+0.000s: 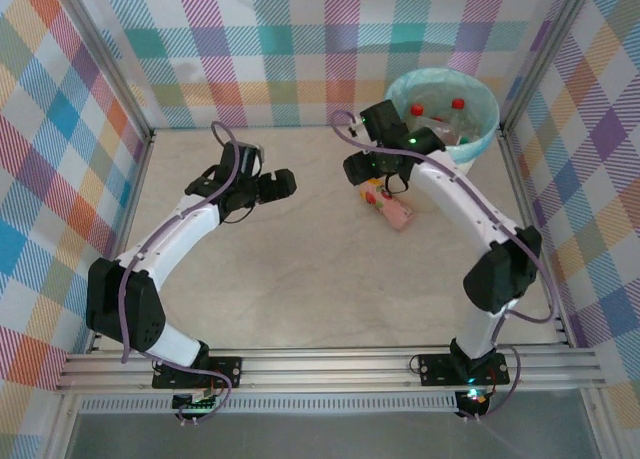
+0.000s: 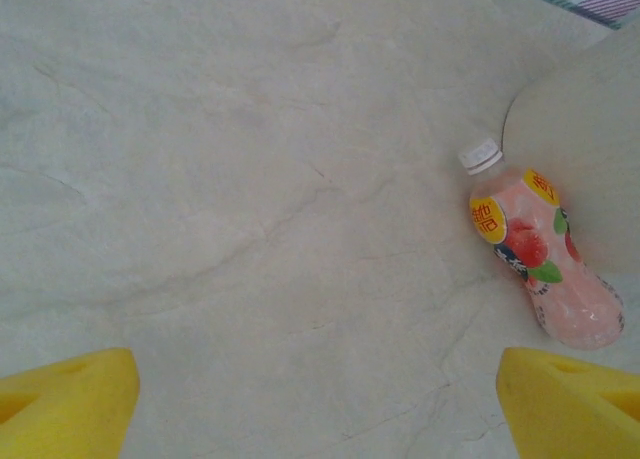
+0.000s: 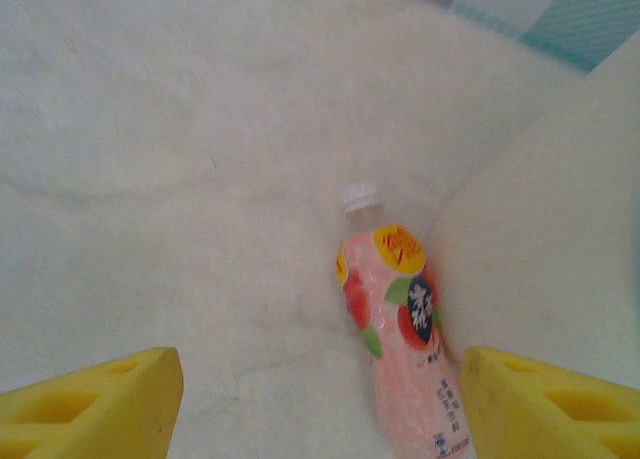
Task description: Put the plastic bottles in the bin
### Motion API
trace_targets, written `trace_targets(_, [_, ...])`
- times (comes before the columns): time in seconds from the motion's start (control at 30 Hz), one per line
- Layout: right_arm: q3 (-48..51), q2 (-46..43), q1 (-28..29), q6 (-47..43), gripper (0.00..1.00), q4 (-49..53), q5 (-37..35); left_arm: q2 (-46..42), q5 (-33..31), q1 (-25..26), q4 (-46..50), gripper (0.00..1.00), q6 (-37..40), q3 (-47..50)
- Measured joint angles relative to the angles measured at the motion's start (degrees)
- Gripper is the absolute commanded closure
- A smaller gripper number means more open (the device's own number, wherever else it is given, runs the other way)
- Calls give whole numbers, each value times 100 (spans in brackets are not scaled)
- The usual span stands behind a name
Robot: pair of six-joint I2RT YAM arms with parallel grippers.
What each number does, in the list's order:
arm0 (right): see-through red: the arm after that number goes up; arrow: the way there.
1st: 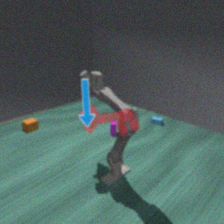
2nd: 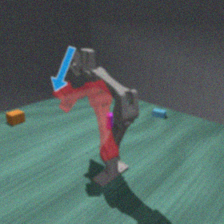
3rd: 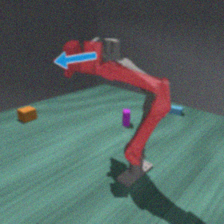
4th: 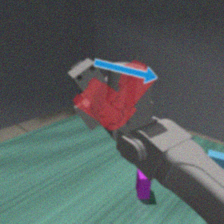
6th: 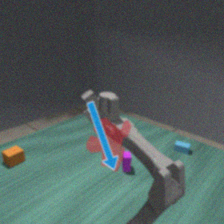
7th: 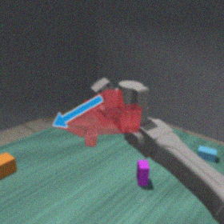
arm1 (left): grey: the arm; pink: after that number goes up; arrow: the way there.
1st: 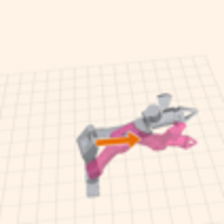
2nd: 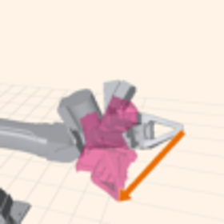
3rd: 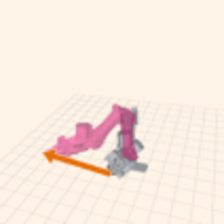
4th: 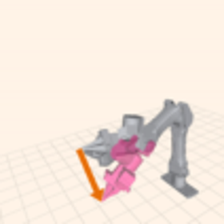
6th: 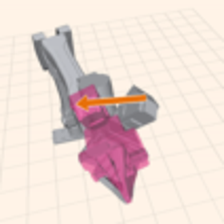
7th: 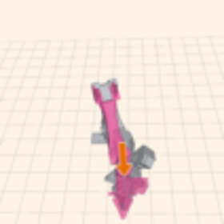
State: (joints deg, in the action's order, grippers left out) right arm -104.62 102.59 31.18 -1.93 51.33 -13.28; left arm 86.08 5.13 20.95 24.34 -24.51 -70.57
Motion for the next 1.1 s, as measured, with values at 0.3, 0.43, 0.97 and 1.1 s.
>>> trace_targets(0.3, [0, 1047, 0, -173, 19, 103, -557, -44, 42, -26, 138, 8, -142, 149])
trace_targets(0.43, [-20, 1403, -2, -205, 17, 103, -723, -151, 37, -50, 168, 8, -142, 190])
trace_targets(0.97, [-374, 2406, -55, -304, 8, 66, -1040, -297, 35, -122, 271, 8, -140, 221])
trace_targets(1.1, [-448, 2511, -83, -306, 9, 59, -1117, -297, 37, -122, 271, 7, -140, 249])
